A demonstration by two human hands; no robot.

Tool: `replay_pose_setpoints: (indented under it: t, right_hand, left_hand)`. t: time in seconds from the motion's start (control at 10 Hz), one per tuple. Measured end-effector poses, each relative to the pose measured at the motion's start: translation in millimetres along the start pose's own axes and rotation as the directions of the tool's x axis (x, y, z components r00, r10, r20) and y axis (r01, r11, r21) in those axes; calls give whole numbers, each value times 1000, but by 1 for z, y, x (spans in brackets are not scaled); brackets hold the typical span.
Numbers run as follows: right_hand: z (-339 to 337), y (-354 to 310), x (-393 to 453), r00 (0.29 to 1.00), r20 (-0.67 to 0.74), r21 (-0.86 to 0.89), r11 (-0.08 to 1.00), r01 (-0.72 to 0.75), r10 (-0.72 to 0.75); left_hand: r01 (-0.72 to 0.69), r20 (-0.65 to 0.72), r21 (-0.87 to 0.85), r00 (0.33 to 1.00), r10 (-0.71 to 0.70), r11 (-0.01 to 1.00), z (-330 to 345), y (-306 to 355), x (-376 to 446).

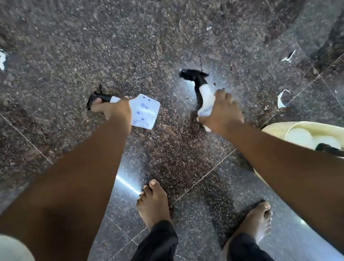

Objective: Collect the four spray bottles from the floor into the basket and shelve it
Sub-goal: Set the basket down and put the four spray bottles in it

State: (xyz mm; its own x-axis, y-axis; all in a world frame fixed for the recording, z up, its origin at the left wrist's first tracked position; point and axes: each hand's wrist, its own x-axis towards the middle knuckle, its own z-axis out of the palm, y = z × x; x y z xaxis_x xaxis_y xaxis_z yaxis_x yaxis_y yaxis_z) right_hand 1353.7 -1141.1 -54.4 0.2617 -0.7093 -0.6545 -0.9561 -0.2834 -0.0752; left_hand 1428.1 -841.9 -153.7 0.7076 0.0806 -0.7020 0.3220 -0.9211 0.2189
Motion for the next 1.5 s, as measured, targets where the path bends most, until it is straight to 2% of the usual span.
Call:
replay_pose_setpoints:
  t: [0.1, 0.2, 0.3, 0.4, 0.5, 0.6, 0.7, 0.8, 0.9, 1.1, 1.2, 1.3, 1.4, 1.5]
  right_hand:
    - [21, 13, -22, 970, 157, 85, 976, -198, 184]
    - [31, 21, -11, 929, 234, 237, 910, -340, 286]
    - [26, 22, 11, 958, 177, 463, 841, -282, 224]
    - [19, 19, 23, 976, 205, 361, 920, -150, 78]
    - [28, 23, 23, 970, 242, 194, 979, -58, 10]
    - [41, 34, 18, 967, 249, 121, 989, -81, 49]
    - [56, 46, 3, 963, 246, 239, 956, -168, 108]
    - [68, 62, -29, 937, 337, 318, 927, -199, 86]
    - [62, 78, -69, 932, 362, 187, 978, -96, 23]
    - [1, 145, -193, 963, 269, 369, 926, -83, -22]
    - [-48, 194, -270, 988, 156, 484, 870, -94, 20]
    - [-79, 243, -324, 991, -84, 558, 829, -36, 100]
    - [-74, 288, -339, 959, -236, 532, 847, -7, 157]
    - [-57, 313, -323, 949, -281, 498, 867, 17, 142]
  left_hand:
    - [28, 69, -143, 997, -18, 989, 7, -4, -1]
    - [105, 94, -233, 992, -85, 967, 1, 20, -10]
    - [234, 244, -602, 964, -103, 764, -33, 143, -16]
    - [-8, 169, -639, 974, 150, 769, -46, 164, -62]
    - [-111, 147, -586, 959, 240, 803, -49, 145, -86]
    - [-169, 159, -546, 941, 300, 821, -46, 127, -94]
    - [-259, 174, -456, 912, 371, 852, -45, 115, -107]
    - [-297, 195, -326, 908, 371, 898, -42, 102, -121]
    - [-387, 236, -147, 880, 412, 910, -45, 95, -148]
    - [-531, 322, 52, 811, 489, 846, -63, 90, -218]
    - [-568, 361, 209, 801, 477, 796, -46, 87, -231]
    - [-611, 426, 174, 754, 501, 772, -54, 138, -318]
    - [-651, 500, 56, 674, 544, 757, -43, 153, -377]
    - [-668, 508, -37, 628, 590, 743, -2, 165, -403]
